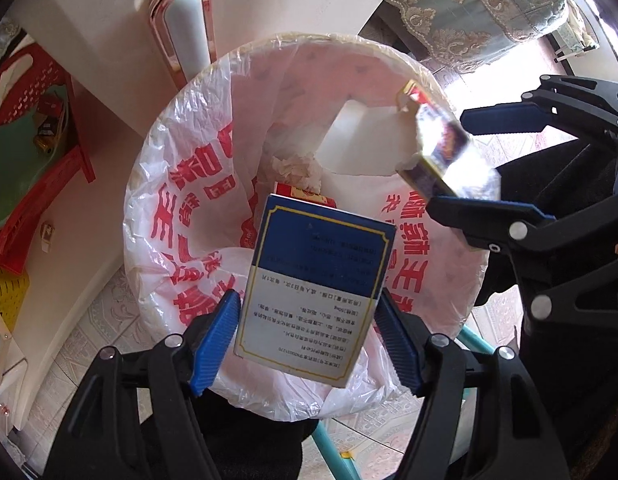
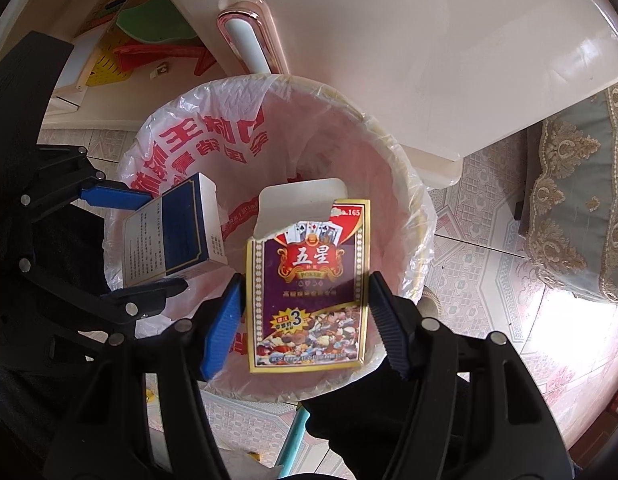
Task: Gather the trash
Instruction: 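Open both tools over the bin to drop the pack and purple box, then move both tools back over the coffee table toward the remaining items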
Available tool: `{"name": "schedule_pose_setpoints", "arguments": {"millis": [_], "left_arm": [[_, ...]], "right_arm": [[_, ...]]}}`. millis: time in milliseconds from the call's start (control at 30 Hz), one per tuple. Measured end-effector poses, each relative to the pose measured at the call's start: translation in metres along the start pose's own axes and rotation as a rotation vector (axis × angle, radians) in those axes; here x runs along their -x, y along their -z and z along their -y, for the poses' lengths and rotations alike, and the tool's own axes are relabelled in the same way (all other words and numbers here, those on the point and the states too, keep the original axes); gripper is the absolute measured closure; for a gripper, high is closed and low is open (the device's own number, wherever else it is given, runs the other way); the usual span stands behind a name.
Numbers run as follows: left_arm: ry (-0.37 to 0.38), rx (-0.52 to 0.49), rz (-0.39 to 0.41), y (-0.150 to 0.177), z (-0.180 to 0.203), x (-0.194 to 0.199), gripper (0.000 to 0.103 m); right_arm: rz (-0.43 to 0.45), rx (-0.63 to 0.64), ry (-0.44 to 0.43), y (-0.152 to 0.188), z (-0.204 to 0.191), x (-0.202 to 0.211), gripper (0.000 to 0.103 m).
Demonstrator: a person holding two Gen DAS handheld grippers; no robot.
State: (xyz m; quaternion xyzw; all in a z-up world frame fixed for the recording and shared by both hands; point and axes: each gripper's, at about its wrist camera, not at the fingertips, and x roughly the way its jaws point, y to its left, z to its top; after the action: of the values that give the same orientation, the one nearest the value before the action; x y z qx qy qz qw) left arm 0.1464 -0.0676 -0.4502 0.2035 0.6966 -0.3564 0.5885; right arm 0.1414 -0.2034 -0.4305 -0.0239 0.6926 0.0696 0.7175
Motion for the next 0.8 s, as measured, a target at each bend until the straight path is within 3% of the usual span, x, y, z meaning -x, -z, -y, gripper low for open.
{"name": "schedule_pose_setpoints", "arguments": {"millis": [33,67,633,800], "left_arm": [[0.006,0.014,-0.006,0.000,-0.002,-0.001,0.027],[-0.003,0.020,-0.002,0.000,-0.005,0.000,0.026],[-0.026,0.024,0.008,0.001,-0.005,0.007,0.023],[-0.076,0.009,0.027,0.007,0.001,0.022,0.023]], "right_arm": [[0.005,-0.004,0.004,-0.001,0.001,0.000,0.022],[0.008,-0.005,0.005,-0.001,0.001,0.001,0.021],[0.001,-0.008,-0.013,-0.001,-0.001,0.002,0.021],[0.023,0.012,-0.020,0.003,-0.004,0.017,0.021]]}}
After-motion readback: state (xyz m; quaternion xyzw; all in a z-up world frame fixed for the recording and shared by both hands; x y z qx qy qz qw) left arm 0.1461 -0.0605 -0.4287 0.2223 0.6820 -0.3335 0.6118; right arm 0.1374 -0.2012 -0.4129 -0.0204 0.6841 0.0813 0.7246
